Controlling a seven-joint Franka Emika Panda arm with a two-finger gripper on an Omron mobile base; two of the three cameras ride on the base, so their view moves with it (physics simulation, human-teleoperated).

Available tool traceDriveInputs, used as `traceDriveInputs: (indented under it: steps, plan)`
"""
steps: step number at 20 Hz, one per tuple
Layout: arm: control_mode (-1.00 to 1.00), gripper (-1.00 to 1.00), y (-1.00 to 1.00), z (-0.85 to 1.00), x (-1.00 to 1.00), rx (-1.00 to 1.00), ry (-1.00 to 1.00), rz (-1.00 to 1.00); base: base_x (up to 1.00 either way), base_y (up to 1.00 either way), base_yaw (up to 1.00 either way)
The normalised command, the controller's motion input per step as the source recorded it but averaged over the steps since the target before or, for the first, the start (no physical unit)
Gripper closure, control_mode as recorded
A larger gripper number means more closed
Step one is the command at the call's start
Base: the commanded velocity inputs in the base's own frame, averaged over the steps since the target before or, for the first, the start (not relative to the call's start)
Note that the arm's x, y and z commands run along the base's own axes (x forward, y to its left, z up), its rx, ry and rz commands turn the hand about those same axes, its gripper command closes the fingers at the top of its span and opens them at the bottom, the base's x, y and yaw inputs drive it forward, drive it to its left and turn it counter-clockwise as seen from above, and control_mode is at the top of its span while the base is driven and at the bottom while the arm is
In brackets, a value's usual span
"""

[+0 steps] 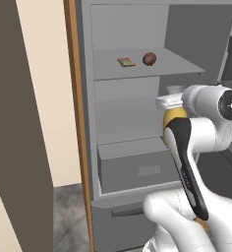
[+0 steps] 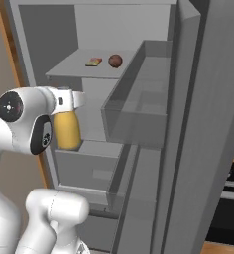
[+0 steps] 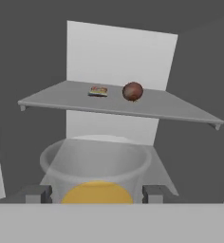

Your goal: Move the onion and bar from the second highest shelf to the top shelf to make space. Then, place the pitcher from the counter on the cleared second highest shelf.

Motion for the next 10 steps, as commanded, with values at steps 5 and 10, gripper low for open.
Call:
traceDriveInputs:
  steps: [5, 10]
  plan:
    - [-1.00, 1.00, 0.00, -0.43, 0.00, 0.00, -0.14, 0.00, 0.00, 0.00, 0.00]
    - [-1.00, 1.00, 0.00, -0.31, 0.01, 0.00, -0.12, 0.01, 0.00, 0.00, 0.00]
